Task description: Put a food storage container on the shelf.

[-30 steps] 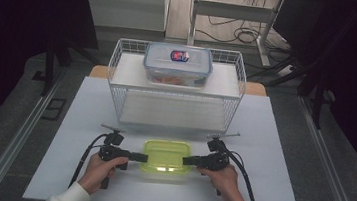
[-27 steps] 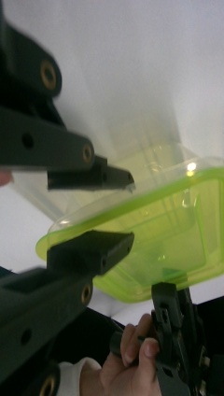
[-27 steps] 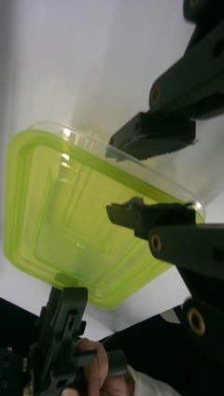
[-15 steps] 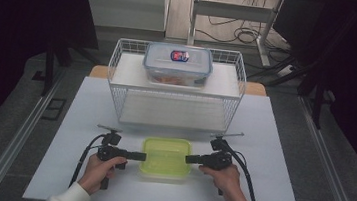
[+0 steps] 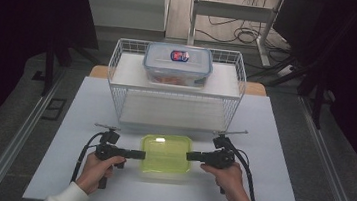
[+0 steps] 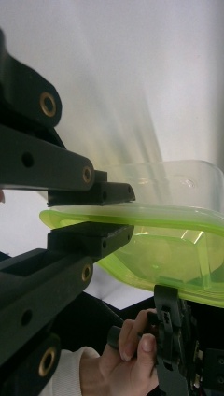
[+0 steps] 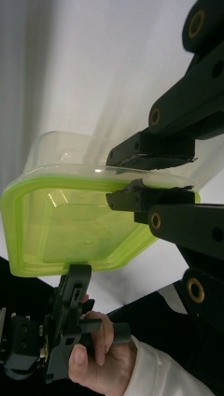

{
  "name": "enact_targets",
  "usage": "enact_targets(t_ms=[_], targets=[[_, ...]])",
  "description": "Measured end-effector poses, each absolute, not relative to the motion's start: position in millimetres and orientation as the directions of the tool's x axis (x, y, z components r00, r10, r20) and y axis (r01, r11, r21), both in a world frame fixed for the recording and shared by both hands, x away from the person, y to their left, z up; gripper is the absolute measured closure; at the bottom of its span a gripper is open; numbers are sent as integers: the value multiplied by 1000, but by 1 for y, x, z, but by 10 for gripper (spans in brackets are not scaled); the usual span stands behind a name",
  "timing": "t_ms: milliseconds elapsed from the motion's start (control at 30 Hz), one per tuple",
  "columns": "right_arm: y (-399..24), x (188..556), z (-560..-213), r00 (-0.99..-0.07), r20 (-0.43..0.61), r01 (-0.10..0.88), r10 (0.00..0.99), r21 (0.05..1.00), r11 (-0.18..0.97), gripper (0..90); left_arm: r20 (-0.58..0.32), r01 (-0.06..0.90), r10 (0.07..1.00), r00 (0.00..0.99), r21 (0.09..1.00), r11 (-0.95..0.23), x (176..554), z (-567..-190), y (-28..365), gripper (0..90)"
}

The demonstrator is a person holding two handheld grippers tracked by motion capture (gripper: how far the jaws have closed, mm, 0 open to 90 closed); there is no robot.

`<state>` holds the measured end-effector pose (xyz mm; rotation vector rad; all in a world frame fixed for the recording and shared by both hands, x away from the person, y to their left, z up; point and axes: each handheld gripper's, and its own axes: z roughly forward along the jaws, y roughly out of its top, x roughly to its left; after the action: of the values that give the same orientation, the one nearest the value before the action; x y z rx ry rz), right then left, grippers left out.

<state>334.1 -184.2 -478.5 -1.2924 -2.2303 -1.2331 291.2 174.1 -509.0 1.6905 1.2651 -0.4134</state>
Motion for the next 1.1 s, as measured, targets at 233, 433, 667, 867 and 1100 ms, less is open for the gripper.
enact_targets(t_ms=[233,433,667,867,1100], targets=[[-183,330,-465,-590,584,787,558,570,237,785,-704,853,555,443,521,-21,289,-496,176,806],[-183,328,-460,-611,558,768,562,589,250,786,-681,832,559,472,553,-30,286,-486,176,805],[-178,324,-450,-644,515,737,566,617,277,786,-656,811,564,502,584,-43,283,-475,179,804],[-178,322,-444,-659,497,719,564,636,280,787,-628,787,572,527,614,-51,279,-463,178,802],[-178,318,-432,-681,478,691,554,671,270,787,-608,761,570,553,647,-48,276,-448,180,801]])
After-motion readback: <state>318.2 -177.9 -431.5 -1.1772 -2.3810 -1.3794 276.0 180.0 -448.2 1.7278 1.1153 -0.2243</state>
